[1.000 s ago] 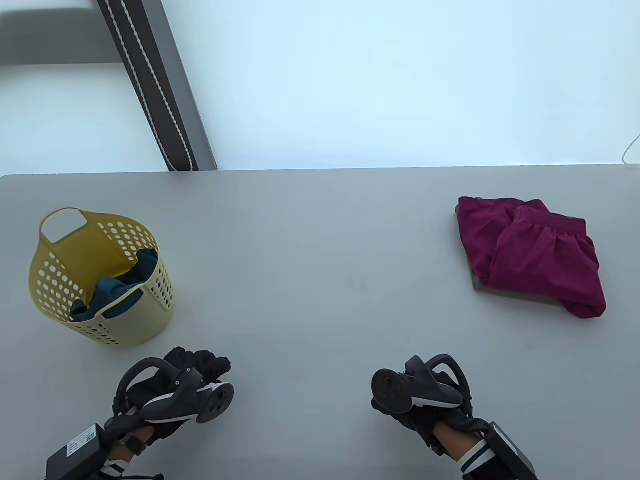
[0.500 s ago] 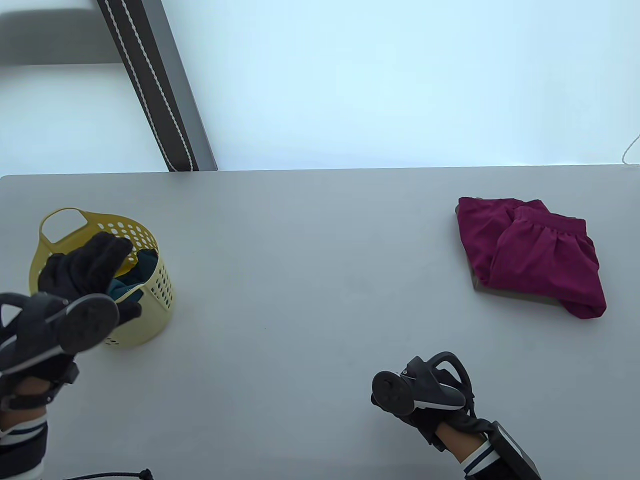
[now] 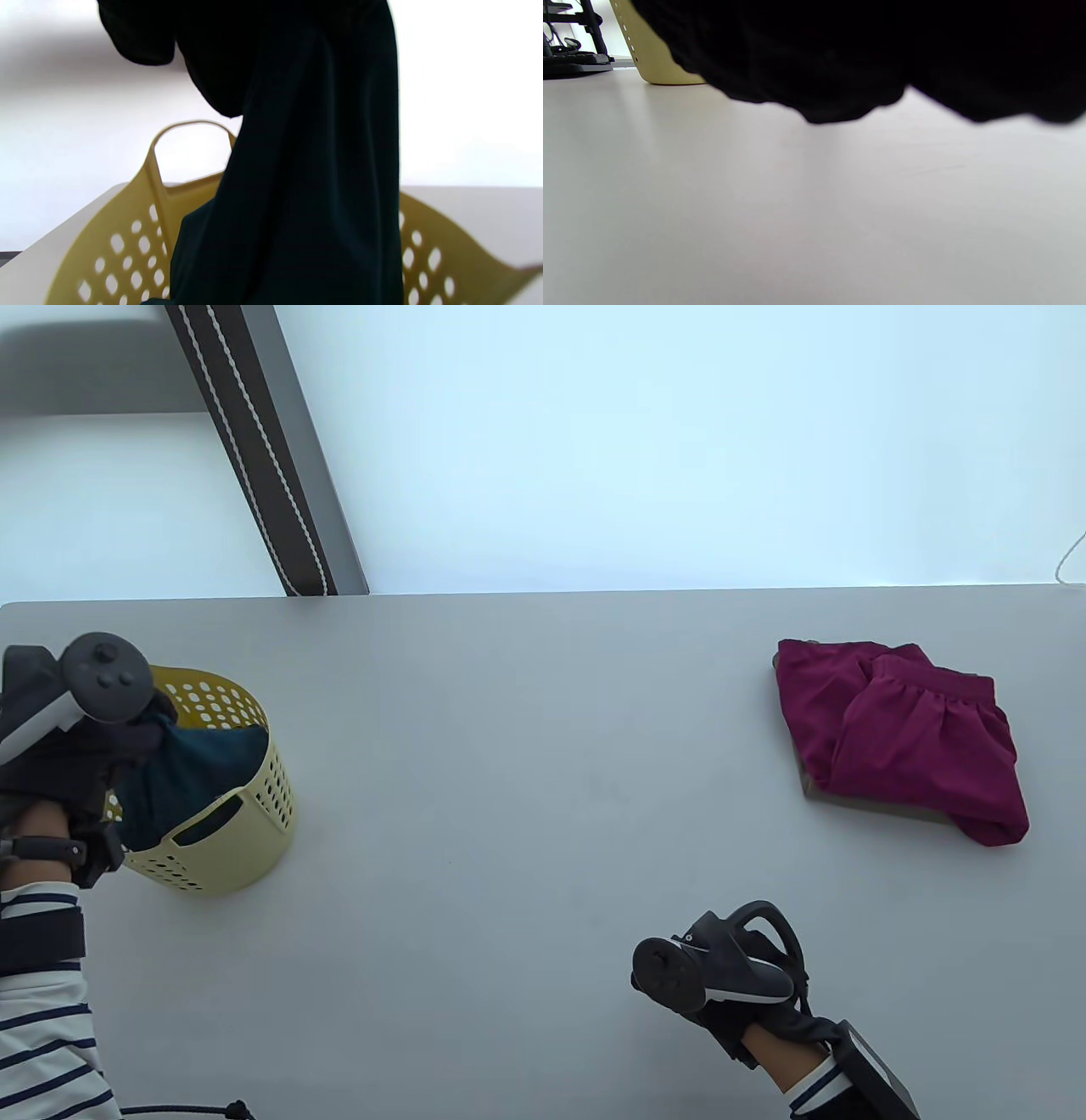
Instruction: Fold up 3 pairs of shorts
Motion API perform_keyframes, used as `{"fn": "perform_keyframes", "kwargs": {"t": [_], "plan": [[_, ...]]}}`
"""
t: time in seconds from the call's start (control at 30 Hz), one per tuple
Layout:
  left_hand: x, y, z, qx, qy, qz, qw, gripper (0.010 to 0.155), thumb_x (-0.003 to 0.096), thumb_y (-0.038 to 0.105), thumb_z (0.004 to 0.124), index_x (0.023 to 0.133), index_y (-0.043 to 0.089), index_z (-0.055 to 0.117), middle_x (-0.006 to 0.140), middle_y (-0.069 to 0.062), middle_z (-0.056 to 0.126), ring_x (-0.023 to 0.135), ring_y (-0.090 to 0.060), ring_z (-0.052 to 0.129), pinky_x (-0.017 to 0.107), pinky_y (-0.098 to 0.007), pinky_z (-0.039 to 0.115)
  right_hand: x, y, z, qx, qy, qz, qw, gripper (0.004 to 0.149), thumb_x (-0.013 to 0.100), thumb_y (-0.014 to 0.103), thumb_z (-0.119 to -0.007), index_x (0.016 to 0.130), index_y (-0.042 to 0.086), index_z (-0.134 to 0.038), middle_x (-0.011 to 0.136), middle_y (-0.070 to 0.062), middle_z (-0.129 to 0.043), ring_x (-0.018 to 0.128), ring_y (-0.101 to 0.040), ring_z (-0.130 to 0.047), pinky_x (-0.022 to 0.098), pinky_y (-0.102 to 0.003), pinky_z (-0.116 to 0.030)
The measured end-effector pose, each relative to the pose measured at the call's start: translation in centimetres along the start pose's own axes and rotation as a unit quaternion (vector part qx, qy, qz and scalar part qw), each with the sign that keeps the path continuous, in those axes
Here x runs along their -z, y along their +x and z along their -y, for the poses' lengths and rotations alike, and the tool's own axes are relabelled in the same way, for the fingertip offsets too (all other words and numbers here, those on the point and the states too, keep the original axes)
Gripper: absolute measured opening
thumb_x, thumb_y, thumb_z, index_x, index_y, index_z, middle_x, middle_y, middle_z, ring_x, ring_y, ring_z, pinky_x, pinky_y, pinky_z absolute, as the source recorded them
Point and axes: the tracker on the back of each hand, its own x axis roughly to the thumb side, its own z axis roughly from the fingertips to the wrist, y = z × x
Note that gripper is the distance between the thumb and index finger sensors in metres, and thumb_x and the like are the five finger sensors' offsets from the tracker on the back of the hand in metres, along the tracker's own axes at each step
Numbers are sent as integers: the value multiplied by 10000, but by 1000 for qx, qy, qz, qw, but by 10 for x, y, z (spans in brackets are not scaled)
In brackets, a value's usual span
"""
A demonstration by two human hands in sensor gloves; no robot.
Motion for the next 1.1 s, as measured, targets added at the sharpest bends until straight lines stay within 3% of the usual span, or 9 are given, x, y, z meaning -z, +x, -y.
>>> {"fn": "perform_keyframes", "kwargs": {"t": [0.07, 0.17, 0.27, 0.33, 0.5, 0.7, 0.77, 0.93, 1.1], "plan": [[-15, 10, -44, -40, 102, -6, 994, 328, 536, 326, 621, 859, 295, 670, 636, 76, 924, 741, -224, 989, 673, -575, 756, -1, -1, 1, -2, -5, -1, 1000, 386, 466, 475, -667, 368, 181, -897, 187, -32, -948, 37, -192, -945, 122, -400, -827], [-39, 25, -93, -90, 204, 21, 975, 322, 548, 324, 594, 863, 290, 651, 607, 76, 901, 716, -208, 980, 670, -570, 761, -2, -1, 3, -3, -11, -2, 1000, 386, 466, 475, -666, 371, 181, -898, 191, -33, -950, 40, -193, -948, 124, -402, -828], [-76, 49, -147, -152, 308, 80, 936, 319, 557, 331, 577, 868, 295, 637, 587, 87, 884, 697, -187, 970, 677, -556, 763, -4, -3, 7, -7, -25, -7, 1000, 385, 466, 475, -666, 372, 181, -898, 193, -33, -951, 42, -193, -950, 125, -401, -829], [-94, 65, -167, -189, 338, 125, 914, 320, 562, 336, 569, 874, 294, 630, 576, 92, 876, 685, -176, 967, 679, -552, 764, -7, -4, 12, -12, -47, -16, 999, 385, 466, 475, -666, 373, 182, -898, 194, -32, -952, 42, -192, -951, 124, -400, -830], [-119, 100, -185, -236, 400, 196, 864, 325, 571, 350, 554, 890, 310, 603, 589, 111, 862, 708, -153, 957, 695, -538, 764, -14, -10, 24, -13, -99, -41, 994, 385, 467, 475, -665, 373, 183, -899, 192, -31, -953, 40, -189, -952, 121, -398, -831], [-129, 129, -202, -338, 472, 256, 773, 331, 595, 357, 506, 924, 319, 514, 657, 125, 813, 790, -139, 900, 743, -532, 719, -22, -18, 35, -15, -170, -89, 981, 385, 468, 473, -666, 374, 182, -900, 195, -31, -955, 42, -189, -955, 121, -398, -833], [-131, 136, -207, -347, 491, 266, 754, 331, 597, 355, 501, 927, 321, 501, 667, 122, 805, 804, -144, 887, 754, -535, 703, -24, -21, 39, -12, -192, -103, 976, 385, 470, 472, -665, 376, 181, -899, 196, -33, -956, 42, -189, -955, 121, -398, -833], [-111, 161, -203, -330, 454, 261, 786, 334, 598, 354, 503, 930, 319, 501, 672, 120, 806, 809, -147, 886, 752, -538, 702, -30, -26, 44, 1, -240, -131, 962, 386, 475, 468, -663, 383, 176, -898, 202, -36, -956, 47, -192, -957, 123, -400, -833], [-62, 198, -158, -284, 362, 246, 853, 336, 596, 356, 506, 931, 317, 506, 669, 122, 811, 801, -147, 894, 741, -537, 712, -32, -28, 45, 5, -247, -136, 959, 385, 477, 466, -663, 386, 174, -898, 205, -39, -957, 49, -194, -959, 125, -403, -833]]}}
